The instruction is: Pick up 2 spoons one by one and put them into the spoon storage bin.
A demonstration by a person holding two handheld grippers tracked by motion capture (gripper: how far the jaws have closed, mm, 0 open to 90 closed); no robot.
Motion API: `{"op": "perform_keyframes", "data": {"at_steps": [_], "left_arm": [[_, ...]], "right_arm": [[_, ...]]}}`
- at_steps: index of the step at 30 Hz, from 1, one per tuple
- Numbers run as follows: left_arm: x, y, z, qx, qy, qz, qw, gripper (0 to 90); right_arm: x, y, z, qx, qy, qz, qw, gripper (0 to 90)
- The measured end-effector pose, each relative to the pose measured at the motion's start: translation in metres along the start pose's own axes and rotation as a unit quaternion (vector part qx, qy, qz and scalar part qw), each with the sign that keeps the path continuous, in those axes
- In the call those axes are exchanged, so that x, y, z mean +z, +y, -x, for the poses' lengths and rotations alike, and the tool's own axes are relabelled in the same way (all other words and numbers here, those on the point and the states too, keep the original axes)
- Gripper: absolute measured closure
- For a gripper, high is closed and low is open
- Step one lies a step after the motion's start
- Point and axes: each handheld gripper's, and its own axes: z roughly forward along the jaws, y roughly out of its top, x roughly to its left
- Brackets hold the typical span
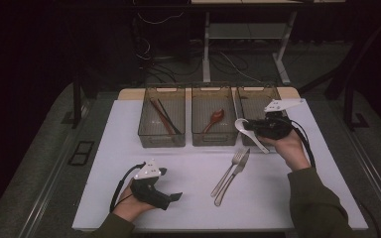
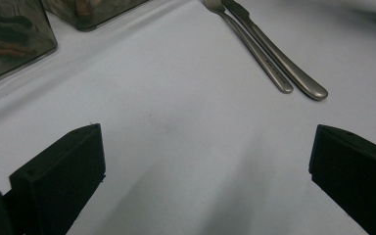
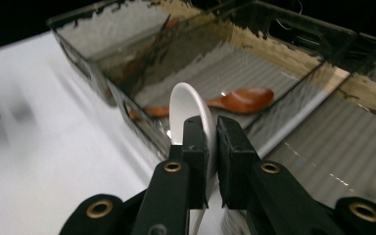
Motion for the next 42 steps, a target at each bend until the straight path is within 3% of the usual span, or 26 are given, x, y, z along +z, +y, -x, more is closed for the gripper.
{"op": "perform_keyframes", "data": {"at_steps": [9,26,34,42], "left_arm": [[0.001,0.000,0.001,0.001,-0.002,0.000,1.0000,0.0],[0.002,0.000,0.002,0.002,-0.008,0.003,1.0000,0.0],[0.001,0.000,0.002,0.002,-0.010,0.003,0.9999,0.0],[0.001,0.000,0.003,0.006,-0.010,0.000,0.9999,0.0]], "right_arm": [[0.026,0.031,0.001,0.002,0.006,-0.008,0.9999,82.5],[0.089,0.074,0.001,-0.024,-0.013,-0.036,0.9990,82.4],[0.114,0.065,0.002,-0.021,-0.021,-0.068,0.9972,82.4],[0.119,0.055,-0.001,-0.030,-0.015,-0.093,0.9951,81.8]]}}
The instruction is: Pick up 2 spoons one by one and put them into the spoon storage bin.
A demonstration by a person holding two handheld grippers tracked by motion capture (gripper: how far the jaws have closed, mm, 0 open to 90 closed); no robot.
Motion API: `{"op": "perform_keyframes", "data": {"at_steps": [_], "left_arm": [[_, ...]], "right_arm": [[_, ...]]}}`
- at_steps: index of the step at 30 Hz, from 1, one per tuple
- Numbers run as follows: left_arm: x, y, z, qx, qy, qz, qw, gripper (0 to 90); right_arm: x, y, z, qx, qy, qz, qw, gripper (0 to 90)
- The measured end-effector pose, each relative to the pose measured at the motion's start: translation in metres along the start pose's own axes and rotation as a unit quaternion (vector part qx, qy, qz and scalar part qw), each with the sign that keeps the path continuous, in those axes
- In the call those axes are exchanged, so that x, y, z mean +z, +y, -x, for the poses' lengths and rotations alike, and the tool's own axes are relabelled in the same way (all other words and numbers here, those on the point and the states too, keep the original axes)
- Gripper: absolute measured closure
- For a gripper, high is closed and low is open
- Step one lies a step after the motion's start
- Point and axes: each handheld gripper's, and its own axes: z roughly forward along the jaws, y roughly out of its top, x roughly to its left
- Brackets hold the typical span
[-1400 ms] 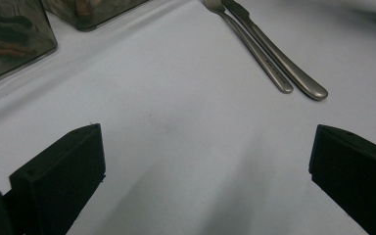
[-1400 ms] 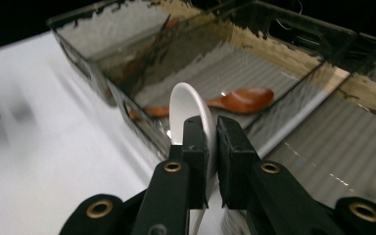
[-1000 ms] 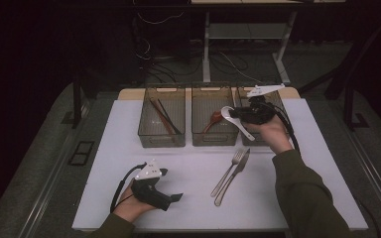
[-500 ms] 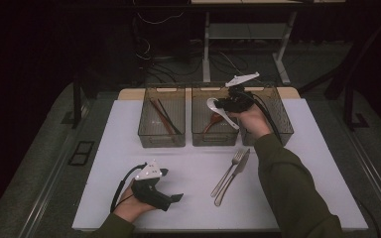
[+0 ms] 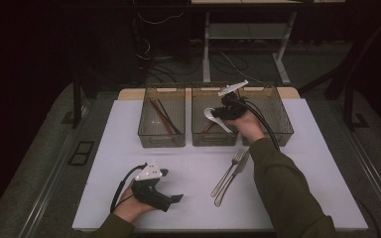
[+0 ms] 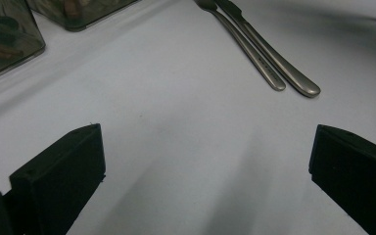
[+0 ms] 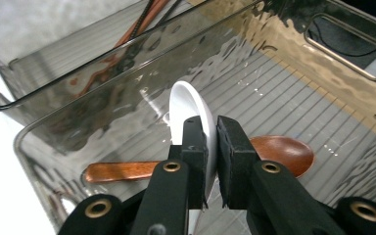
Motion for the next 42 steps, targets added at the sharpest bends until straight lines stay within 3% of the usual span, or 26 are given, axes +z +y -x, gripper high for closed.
{"op": "perform_keyframes", "data": {"at_steps": [6,18,25,34,39,42], "left_arm": [[0.001,0.000,0.000,-0.001,0.000,0.001,1.0000,0.0],[0.001,0.000,0.000,0.001,0.001,-0.002,1.0000,0.0],[0.002,0.000,0.000,-0.002,0.001,-0.001,1.0000,0.0],[0.001,0.001,0.002,-0.002,0.002,0.001,1.0000,0.0],[0.001,0.001,0.001,-0.001,0.002,0.000,1.0000,0.0],[0.001,0.001,0.002,-0.002,0.002,0.000,1.0000,0.0]], "right_arm": [[-0.006,0.001,0.000,0.002,0.005,0.006,1.0000,70.5],[-0.035,-0.008,0.000,0.039,0.028,0.045,0.9979,43.7],[-0.057,-0.025,-0.004,0.052,0.044,0.067,0.9954,36.6],[-0.077,-0.056,-0.017,0.054,0.030,0.082,0.9948,29.8],[-0.083,-0.073,-0.029,0.040,0.018,0.068,0.9967,28.0],[-0.087,-0.083,-0.033,0.038,0.022,0.070,0.9966,28.0]]}}
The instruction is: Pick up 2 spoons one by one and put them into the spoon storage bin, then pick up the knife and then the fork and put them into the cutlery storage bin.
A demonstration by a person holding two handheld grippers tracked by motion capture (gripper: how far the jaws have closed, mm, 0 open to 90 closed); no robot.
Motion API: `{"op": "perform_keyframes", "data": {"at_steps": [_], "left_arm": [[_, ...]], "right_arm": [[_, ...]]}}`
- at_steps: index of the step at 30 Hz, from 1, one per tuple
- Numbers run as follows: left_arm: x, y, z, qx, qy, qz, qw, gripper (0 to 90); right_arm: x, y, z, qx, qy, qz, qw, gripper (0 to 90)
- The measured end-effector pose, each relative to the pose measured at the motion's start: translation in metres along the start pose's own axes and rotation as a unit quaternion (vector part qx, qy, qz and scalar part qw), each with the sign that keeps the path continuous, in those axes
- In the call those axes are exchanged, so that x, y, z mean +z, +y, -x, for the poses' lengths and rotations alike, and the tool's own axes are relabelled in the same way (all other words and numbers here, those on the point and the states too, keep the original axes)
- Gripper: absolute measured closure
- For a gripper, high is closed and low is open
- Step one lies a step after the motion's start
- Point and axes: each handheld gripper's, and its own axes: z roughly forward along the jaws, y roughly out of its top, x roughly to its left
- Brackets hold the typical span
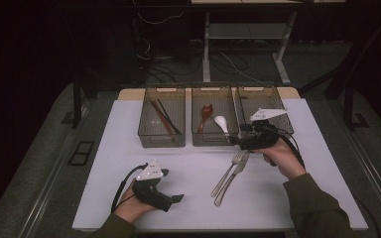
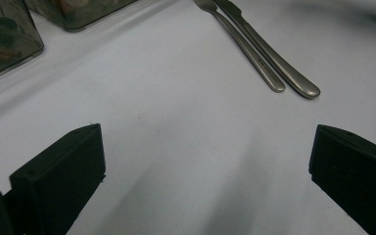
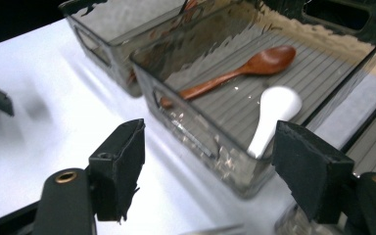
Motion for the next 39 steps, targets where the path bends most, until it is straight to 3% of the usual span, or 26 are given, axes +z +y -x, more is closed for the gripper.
{"op": "perform_keyframes", "data": {"at_steps": [6,13,22,31,39], "left_arm": [[-0.001,0.000,0.000,0.001,0.000,-0.001,1.0000,0.0],[-0.001,0.000,0.000,0.001,0.001,0.001,1.0000,0.0],[-0.001,0.000,0.000,0.001,0.002,0.000,1.0000,0.0],[-0.001,0.000,0.001,0.002,0.002,0.001,1.0000,0.0],[-0.001,0.000,0.000,0.002,0.002,-0.002,1.0000,0.0]], "right_arm": [[-0.004,-0.018,-0.004,-0.002,0.002,-0.016,0.9999,26.9],[-0.012,-0.036,-0.004,0.006,0.030,-0.023,0.9993,25.8],[-0.018,-0.053,-0.007,0.001,0.029,-0.039,0.9988,58.0],[-0.010,-0.062,-0.012,-0.033,0.037,-0.077,0.9958,87.2],[0.005,-0.064,-0.017,-0.051,0.040,-0.102,0.9926,89.3]]}}
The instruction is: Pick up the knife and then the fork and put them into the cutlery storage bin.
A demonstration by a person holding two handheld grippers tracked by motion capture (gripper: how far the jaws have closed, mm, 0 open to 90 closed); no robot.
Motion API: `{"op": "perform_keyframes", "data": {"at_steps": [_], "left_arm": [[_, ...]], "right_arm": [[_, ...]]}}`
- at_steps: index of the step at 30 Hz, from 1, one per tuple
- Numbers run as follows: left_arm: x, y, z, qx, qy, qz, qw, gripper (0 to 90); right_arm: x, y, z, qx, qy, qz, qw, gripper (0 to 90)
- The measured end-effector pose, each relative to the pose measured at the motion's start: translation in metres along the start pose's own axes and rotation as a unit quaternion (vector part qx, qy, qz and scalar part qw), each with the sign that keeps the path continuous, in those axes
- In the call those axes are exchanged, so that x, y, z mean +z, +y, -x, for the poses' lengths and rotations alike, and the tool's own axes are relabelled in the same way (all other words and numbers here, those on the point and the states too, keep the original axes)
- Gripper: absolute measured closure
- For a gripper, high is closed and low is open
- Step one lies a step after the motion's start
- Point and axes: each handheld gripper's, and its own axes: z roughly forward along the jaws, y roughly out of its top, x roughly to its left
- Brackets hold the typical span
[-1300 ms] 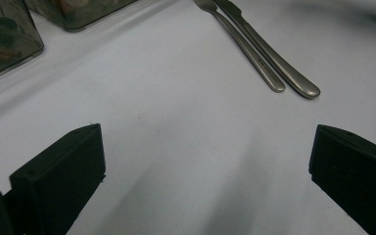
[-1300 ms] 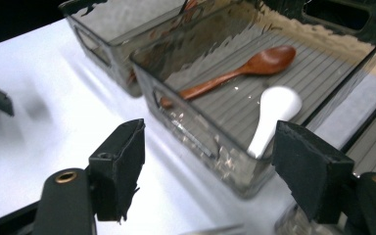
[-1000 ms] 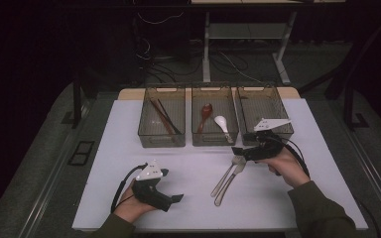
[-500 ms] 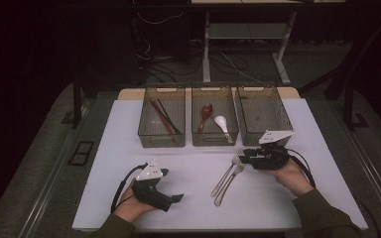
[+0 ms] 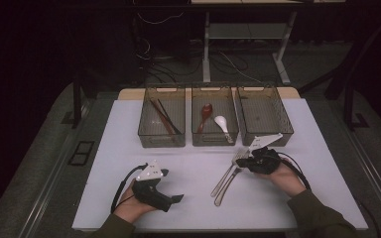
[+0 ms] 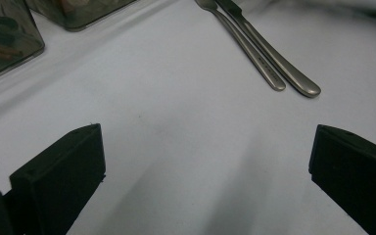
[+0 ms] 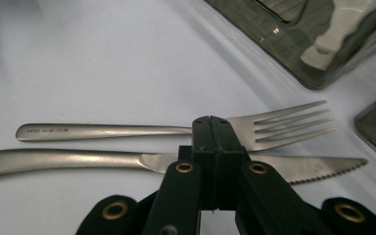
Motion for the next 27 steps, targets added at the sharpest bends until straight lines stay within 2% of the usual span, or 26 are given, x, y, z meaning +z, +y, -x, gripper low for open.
{"op": "perform_keyframes", "data": {"at_steps": [6,13,15,27], "left_arm": [[0.000,0.000,0.000,0.001,-0.001,-0.001,1.0000,0.0],[0.000,0.000,0.000,0.001,-0.001,-0.001,1.0000,0.0],[0.000,0.000,0.000,0.001,-0.001,-0.002,1.0000,0.0],[0.001,0.000,0.000,0.001,-0.002,-0.002,1.0000,0.0]], "right_arm": [[0.010,0.004,-0.003,-0.009,0.006,-0.008,0.9999,89.3],[0.020,0.006,-0.006,-0.023,-0.005,-0.026,0.9994,89.4],[0.021,0.005,-0.006,-0.027,-0.009,-0.034,0.9990,89.4],[0.021,0.007,-0.008,-0.038,-0.011,-0.046,0.9982,89.6]]}}
